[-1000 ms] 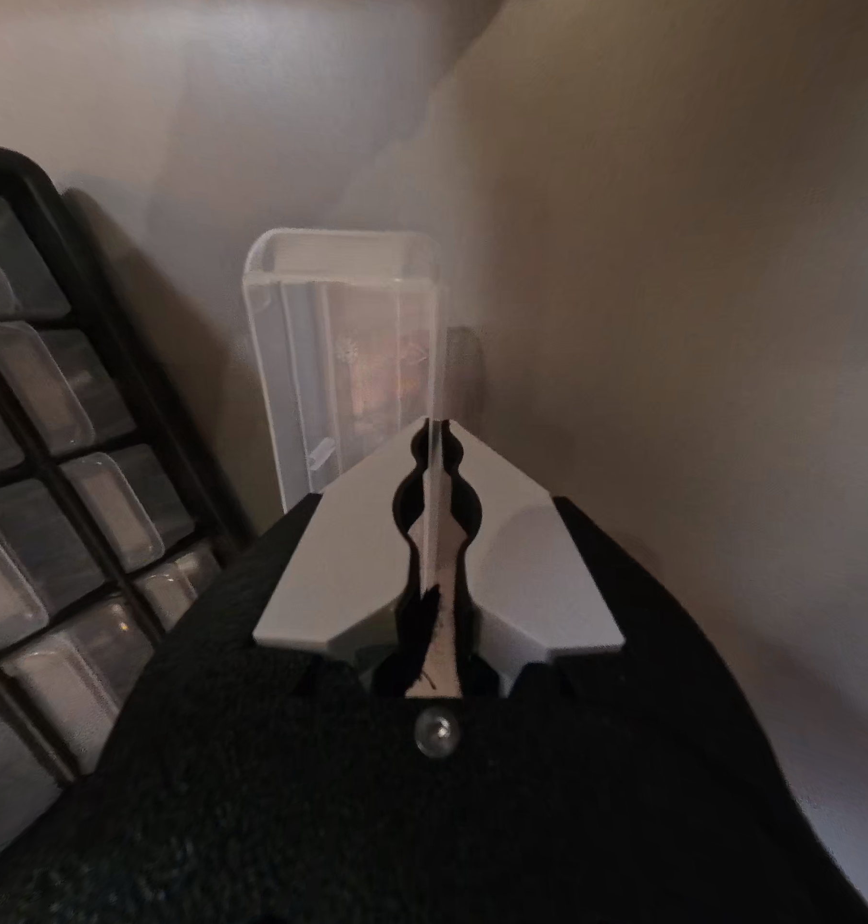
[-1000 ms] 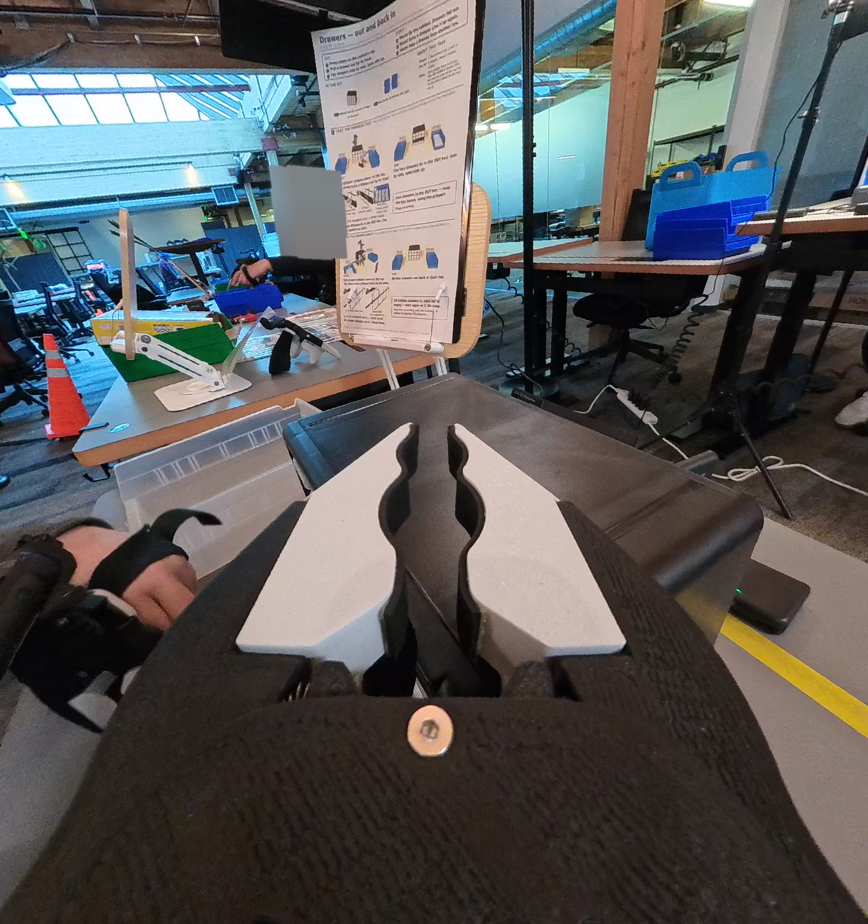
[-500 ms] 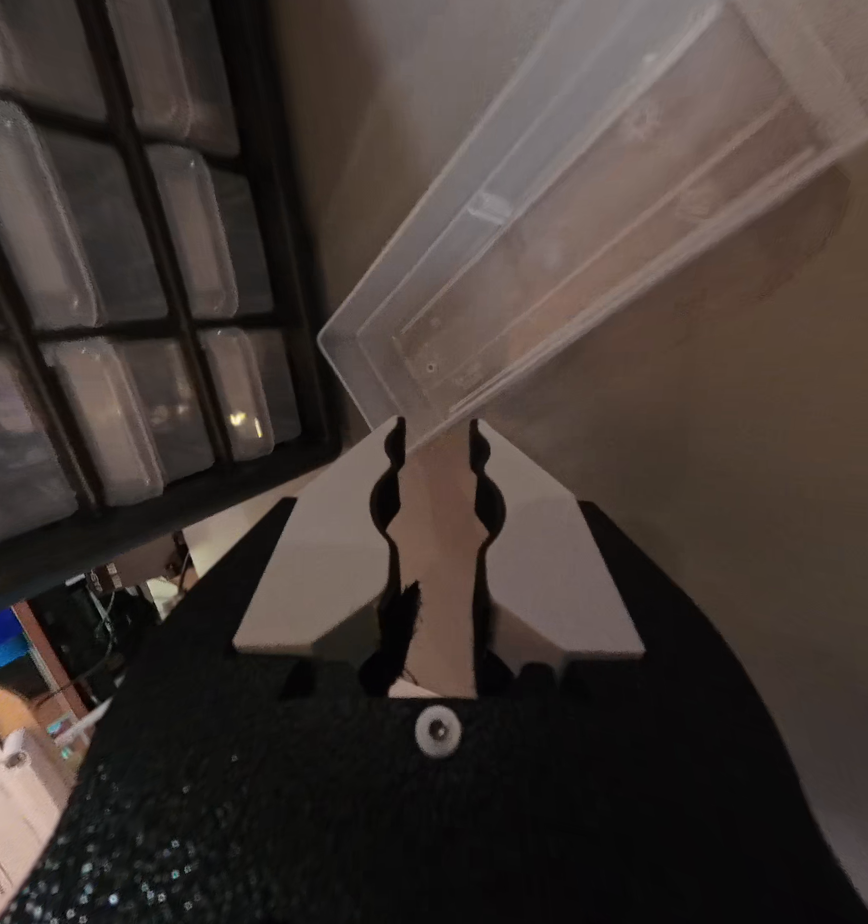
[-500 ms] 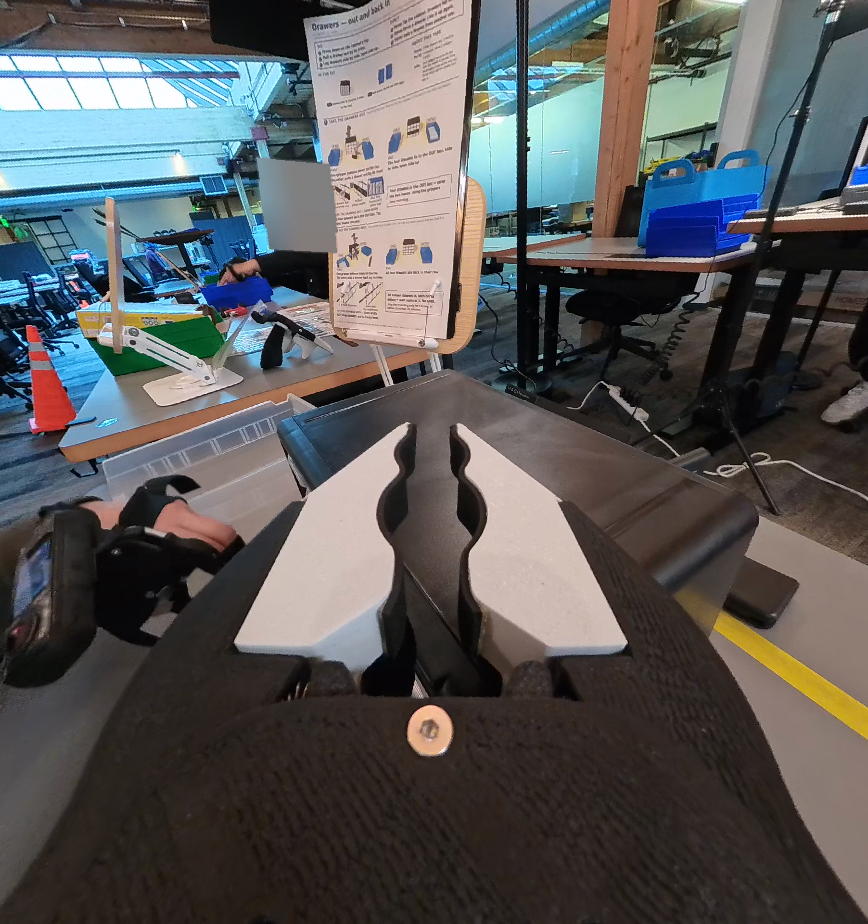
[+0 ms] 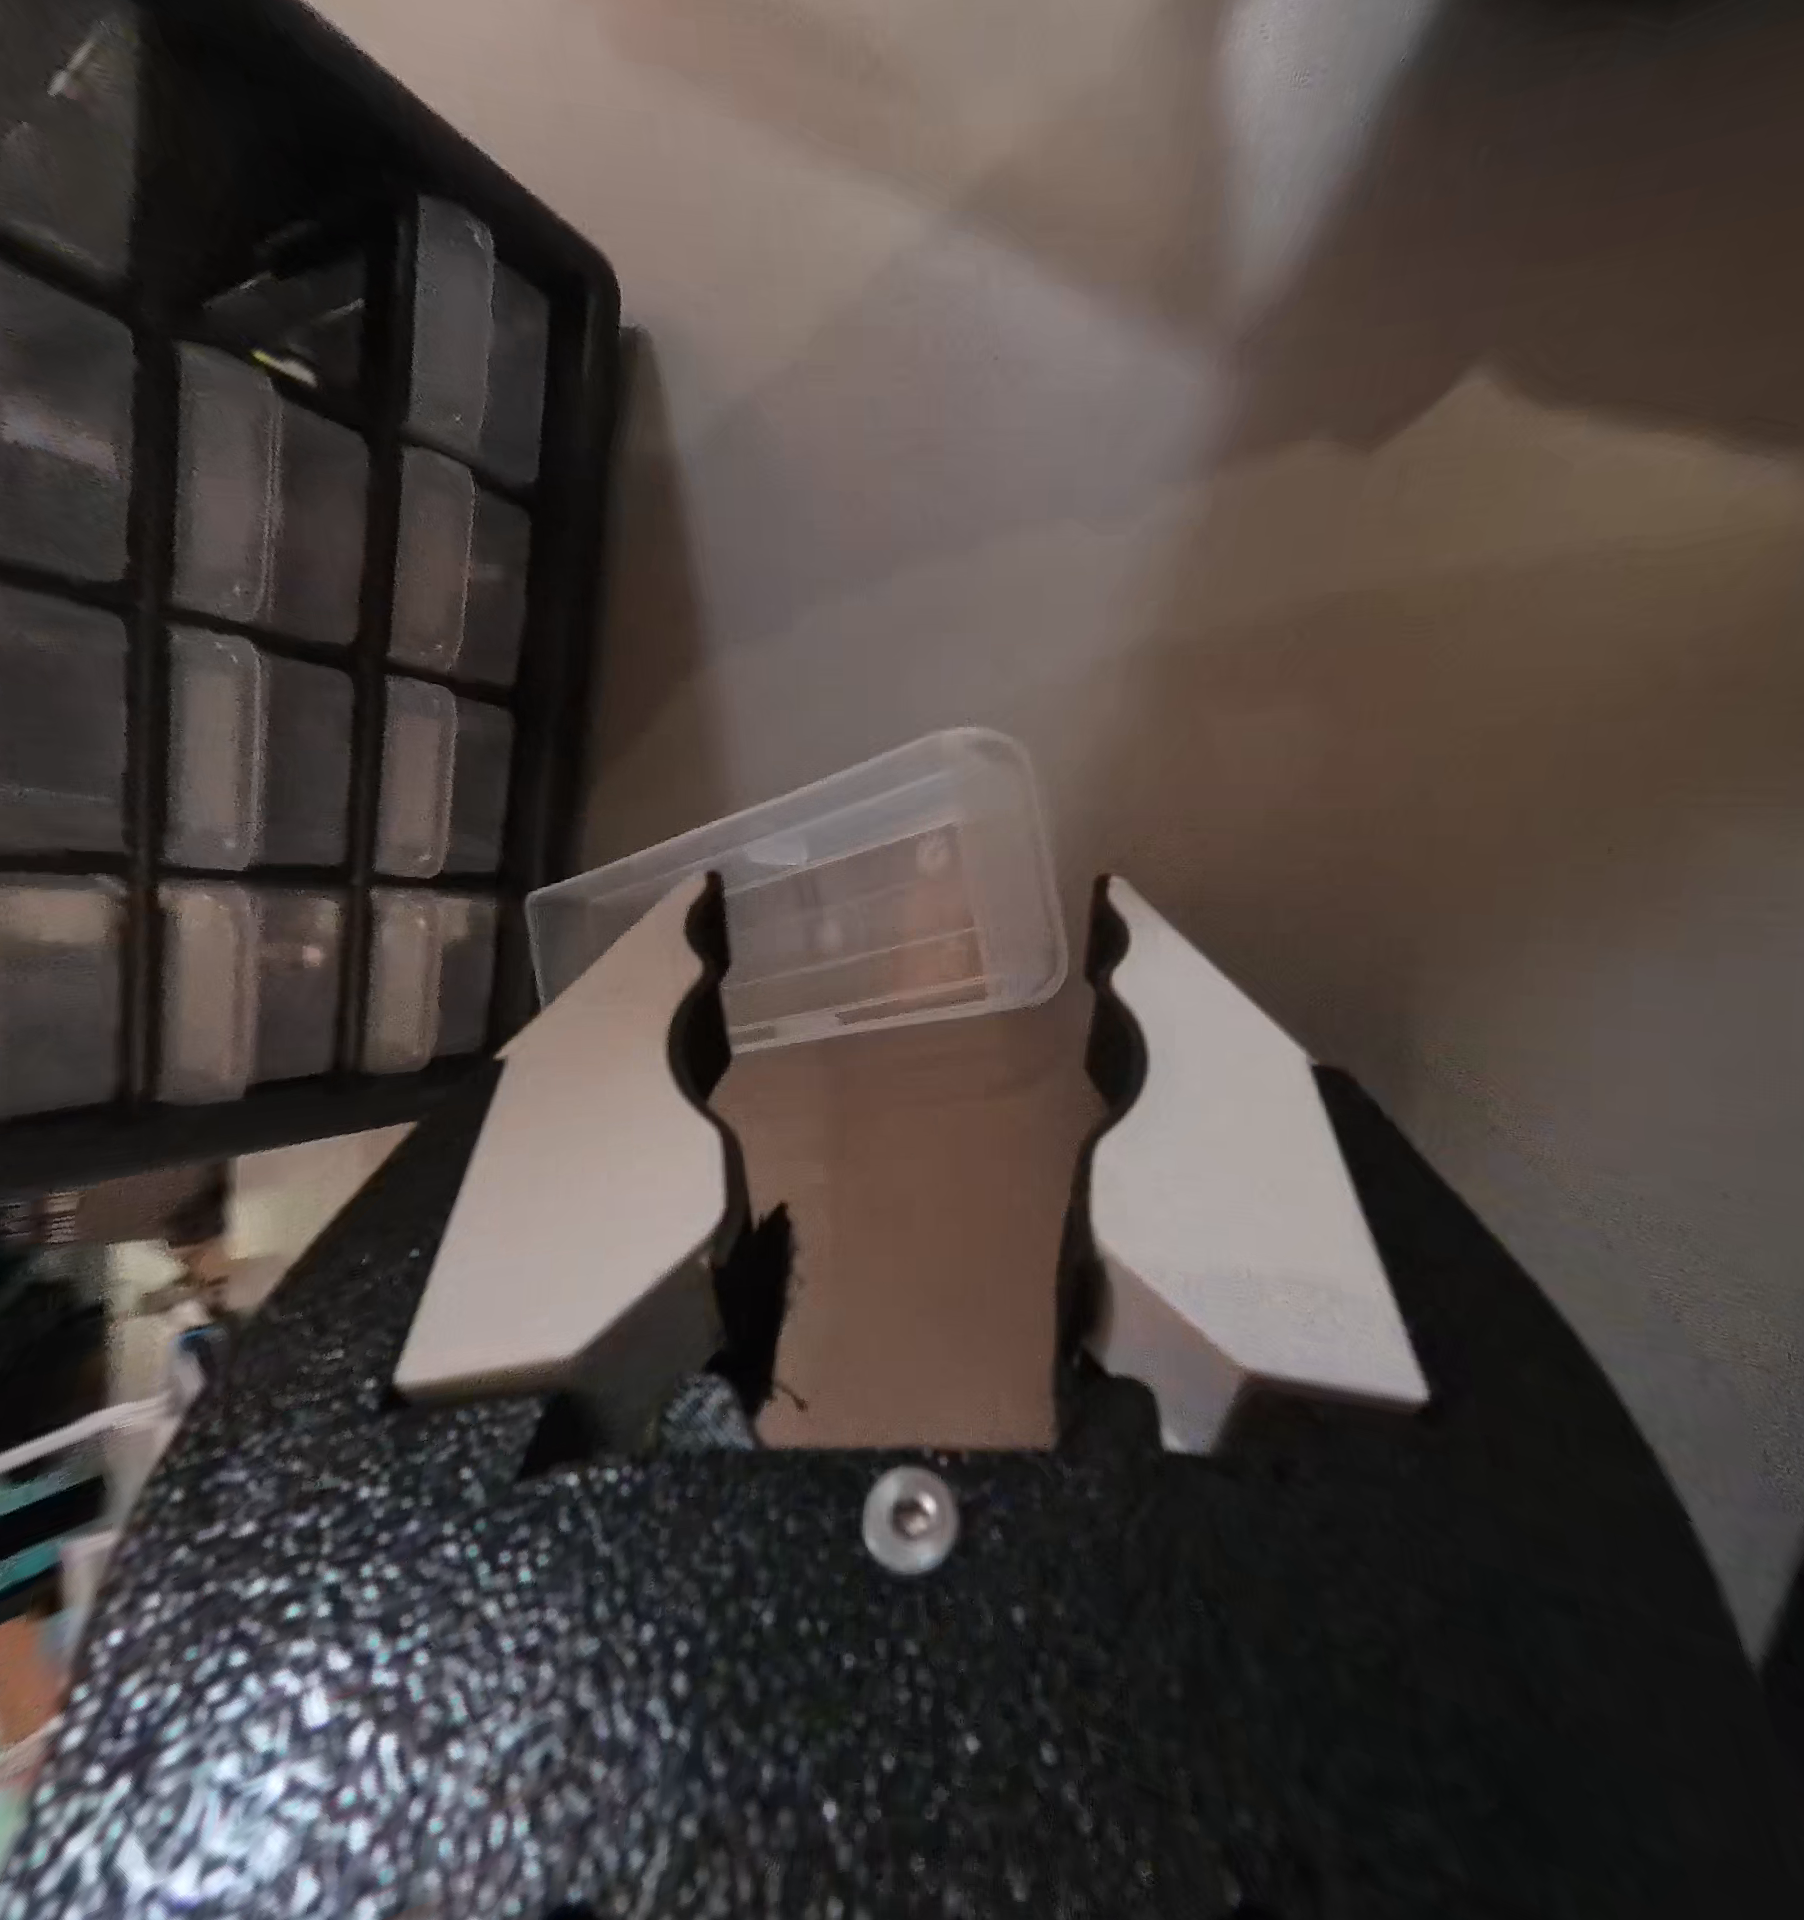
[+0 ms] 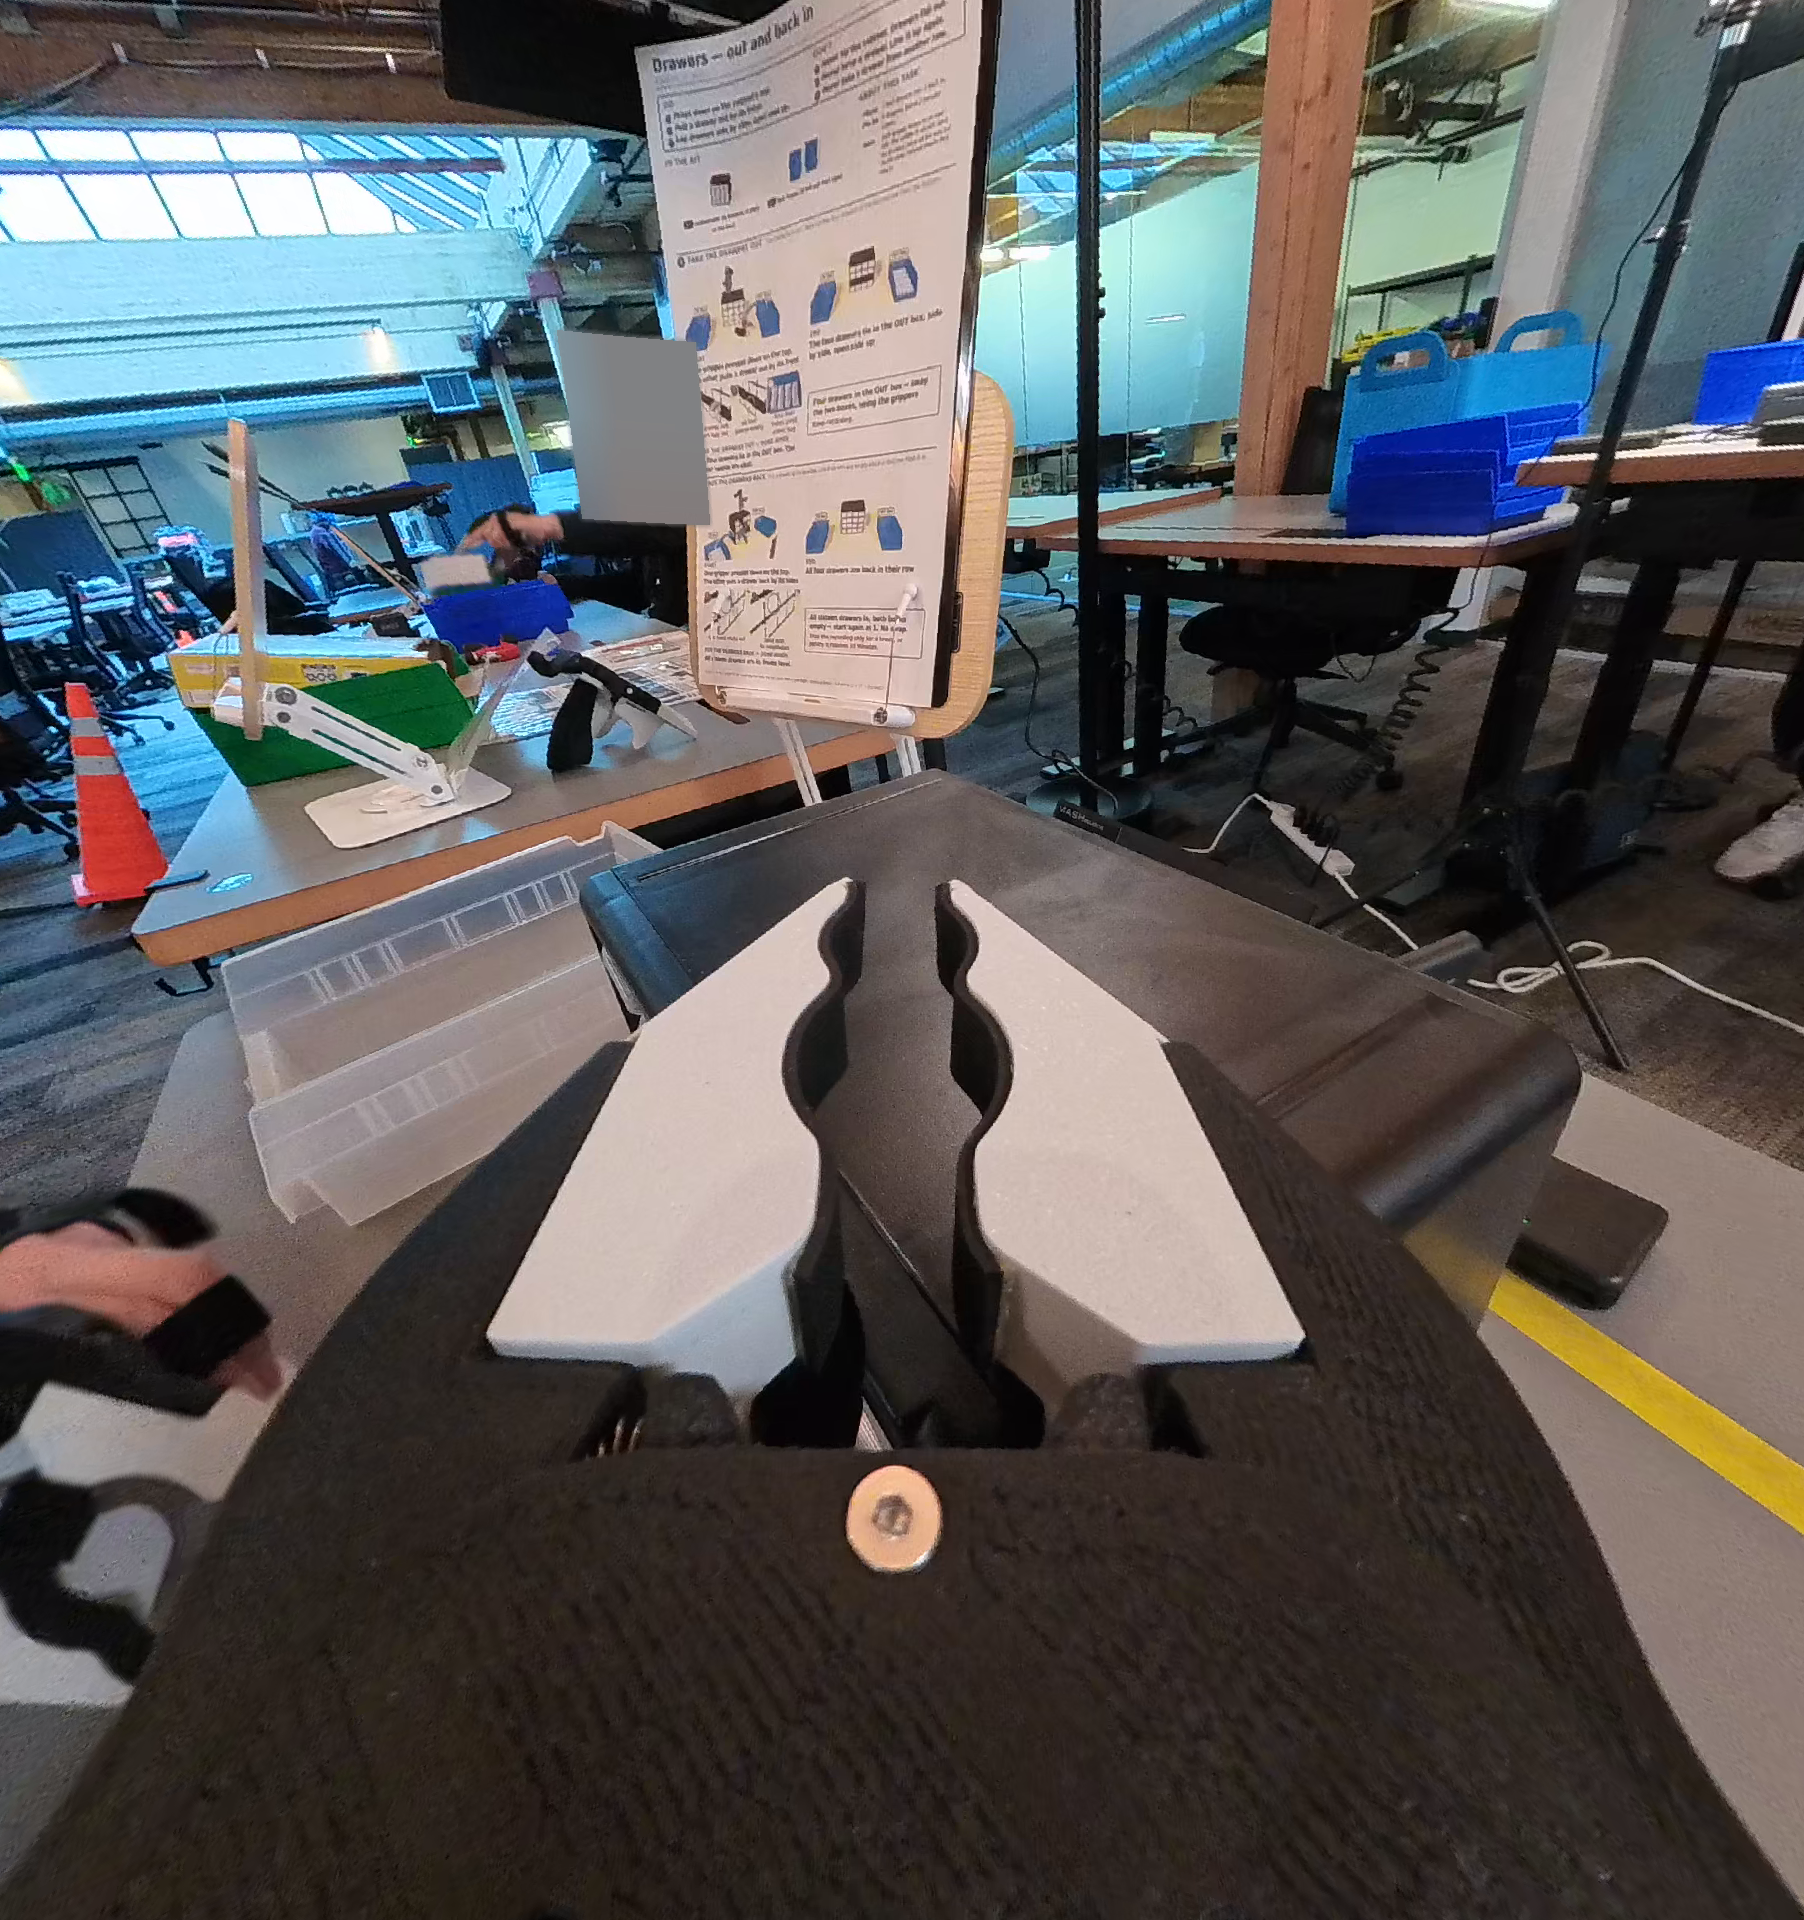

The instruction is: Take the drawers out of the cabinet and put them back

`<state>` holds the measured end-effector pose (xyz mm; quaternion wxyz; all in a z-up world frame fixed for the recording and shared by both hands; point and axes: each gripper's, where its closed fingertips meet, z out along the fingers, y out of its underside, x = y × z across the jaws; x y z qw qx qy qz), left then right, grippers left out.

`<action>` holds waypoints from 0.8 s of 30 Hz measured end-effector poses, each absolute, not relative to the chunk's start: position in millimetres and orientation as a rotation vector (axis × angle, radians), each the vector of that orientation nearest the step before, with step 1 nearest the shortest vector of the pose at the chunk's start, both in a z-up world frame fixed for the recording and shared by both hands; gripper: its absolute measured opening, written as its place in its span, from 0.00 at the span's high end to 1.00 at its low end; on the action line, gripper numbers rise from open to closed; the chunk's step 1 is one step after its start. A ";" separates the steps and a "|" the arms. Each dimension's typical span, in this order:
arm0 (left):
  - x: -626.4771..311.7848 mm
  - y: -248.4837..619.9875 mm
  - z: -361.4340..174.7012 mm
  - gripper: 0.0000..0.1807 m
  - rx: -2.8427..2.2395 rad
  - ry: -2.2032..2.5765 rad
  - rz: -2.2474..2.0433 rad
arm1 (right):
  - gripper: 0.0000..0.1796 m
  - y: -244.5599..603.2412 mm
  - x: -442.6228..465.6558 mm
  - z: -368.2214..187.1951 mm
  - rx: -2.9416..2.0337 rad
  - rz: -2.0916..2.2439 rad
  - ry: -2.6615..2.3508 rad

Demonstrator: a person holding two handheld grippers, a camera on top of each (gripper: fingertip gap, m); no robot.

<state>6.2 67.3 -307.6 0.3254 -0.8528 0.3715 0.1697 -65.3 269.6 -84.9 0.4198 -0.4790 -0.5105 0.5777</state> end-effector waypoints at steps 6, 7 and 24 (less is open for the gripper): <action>3.6 67.9 -317.5 0.90 -2.193 1.094 0.636 | 0.93 269.4 -65.1 -84.8 -1.199 1.452 -1.280; 2.0 67.7 -317.8 0.91 -2.185 1.116 0.669 | 0.93 269.4 -65.1 -84.6 -1.199 1.454 -1.280; 41.9 80.1 -270.2 0.92 -1.944 1.278 0.517 | 0.93 268.6 -63.8 -84.0 -1.194 1.477 -1.280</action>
